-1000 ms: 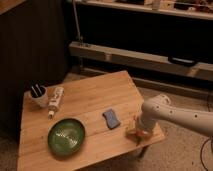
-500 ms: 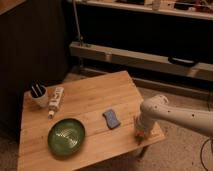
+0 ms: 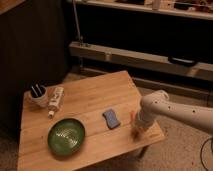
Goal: Place the pepper on the white sponge
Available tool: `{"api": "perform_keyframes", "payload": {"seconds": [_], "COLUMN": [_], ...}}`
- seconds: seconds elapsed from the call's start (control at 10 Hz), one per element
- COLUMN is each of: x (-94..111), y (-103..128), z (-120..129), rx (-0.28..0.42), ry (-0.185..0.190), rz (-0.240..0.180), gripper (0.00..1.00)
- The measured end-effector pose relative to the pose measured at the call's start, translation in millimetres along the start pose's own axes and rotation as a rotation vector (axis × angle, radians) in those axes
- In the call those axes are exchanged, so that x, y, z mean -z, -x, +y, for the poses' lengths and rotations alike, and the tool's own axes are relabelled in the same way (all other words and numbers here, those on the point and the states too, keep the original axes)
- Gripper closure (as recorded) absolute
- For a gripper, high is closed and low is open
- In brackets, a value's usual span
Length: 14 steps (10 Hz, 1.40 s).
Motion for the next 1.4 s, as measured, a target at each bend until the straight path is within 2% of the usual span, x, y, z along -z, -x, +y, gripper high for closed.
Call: {"api": "perform_keyframes", "payload": {"seconds": [0.2, 0.4, 0.5, 0.7, 1.0, 1.2, 1.4], "x": [33.3, 46.1, 43.6, 25.7, 6.9, 5.2, 1.8], "y": [-16.6, -30.1, -30.7, -25.1, -15.3, -7.4, 2.6], "z": [-20.1, -50.3, -54.7, -60.7, -81.4, -94.0, -110.9], "rx": [0.012, 0.047, 0.060, 0.096, 0.190, 0.252, 0.323], "ry": [-0.019, -0.064, -0.088, -0.125, -0.191, -0.202, -0.183], "rz": [0.034, 0.040, 0.021, -0.018, -0.039, -0.037, -0.040], "gripper": [1.00, 1.00, 1.00, 1.00, 1.00, 1.00, 1.00]}}
